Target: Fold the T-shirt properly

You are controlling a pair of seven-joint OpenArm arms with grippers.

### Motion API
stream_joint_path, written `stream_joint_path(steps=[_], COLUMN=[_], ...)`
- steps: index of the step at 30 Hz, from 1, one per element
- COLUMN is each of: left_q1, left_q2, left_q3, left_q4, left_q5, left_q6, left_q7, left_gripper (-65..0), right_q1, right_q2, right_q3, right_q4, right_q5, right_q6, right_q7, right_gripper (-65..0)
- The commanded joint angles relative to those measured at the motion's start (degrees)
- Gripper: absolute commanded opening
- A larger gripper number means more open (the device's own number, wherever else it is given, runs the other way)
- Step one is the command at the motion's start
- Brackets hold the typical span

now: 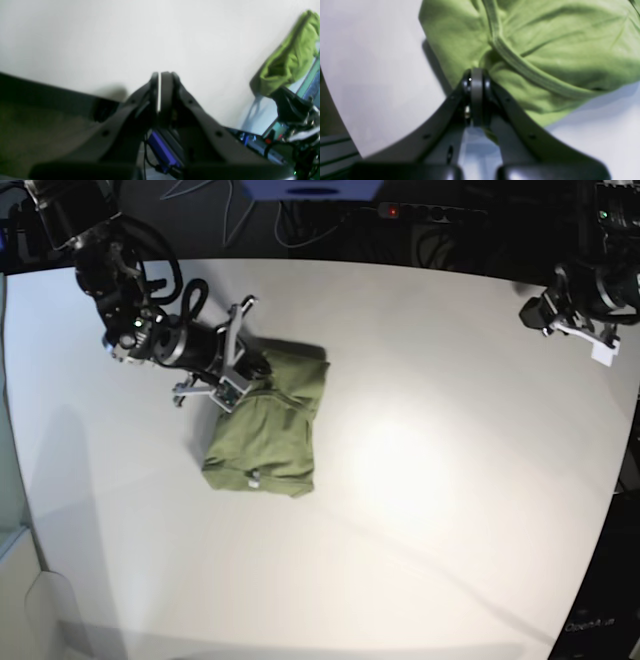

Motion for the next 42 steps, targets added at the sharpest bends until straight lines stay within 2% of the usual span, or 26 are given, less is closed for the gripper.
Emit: stream_joint_path(steps=[1,10,18,23,29,36,38,42], left_q1=[0.1,2.2,3.5,3.6,4.4,10.2,12.1,14.2], left_q2=[-1.1,-1.1,-1.3,-1.5,0.3,2.0,2.3,4.3], left_q3=[-0.5,-0.6,-0.6,-0.6,-0.5,-0.2,0.0,-0.1], left_q4=[0.7,0.6,0.6,0.6,2.3,6.9,8.5,8.4], left_q5=[-0.4,-0.3,-0.3,-0.3,5.7,12.9,16.1,26.9], left_q6=[-0.2,-0.2,-0.2,-0.2,-0.3,-0.5,-3.6,-13.2], left_q7=[0.3,0.2,0.2,0.2,0.4,0.2,0.2,0.2], left_gripper=[-63.4,-63.4,-63.4,-63.4,-63.4,-63.4,-63.4,-63.5], right_q1=[-0.1,-0.6,-1.3,-2.8,-5.8,-15.9,-20.4,-31.8], right_q2=[0.7,3.2,3.4,5.3,8.4,8.9,8.9,9.0], right_q3=[-0.1,-0.1,-0.1,0.2,0.7,8.8,11.9,19.0], right_q4=[0.3,0.6,0.8,8.0,18.1,19.5,19.6,19.2], right_q5=[-0.9,-0.9,-0.9,-0.9,-0.9,-0.9,-0.9,-0.9], right_q6=[0.2,0.2,0.2,0.2,-0.1,-0.1,-0.1,-0.1], right_q7=[-1.9,-1.9,-1.6,-2.0,-2.2,-1.3,0.6,9.0], right_gripper=[-64.7,-64.7,-64.7,-64.7,-64.7,-64.9,-64.9,-64.9])
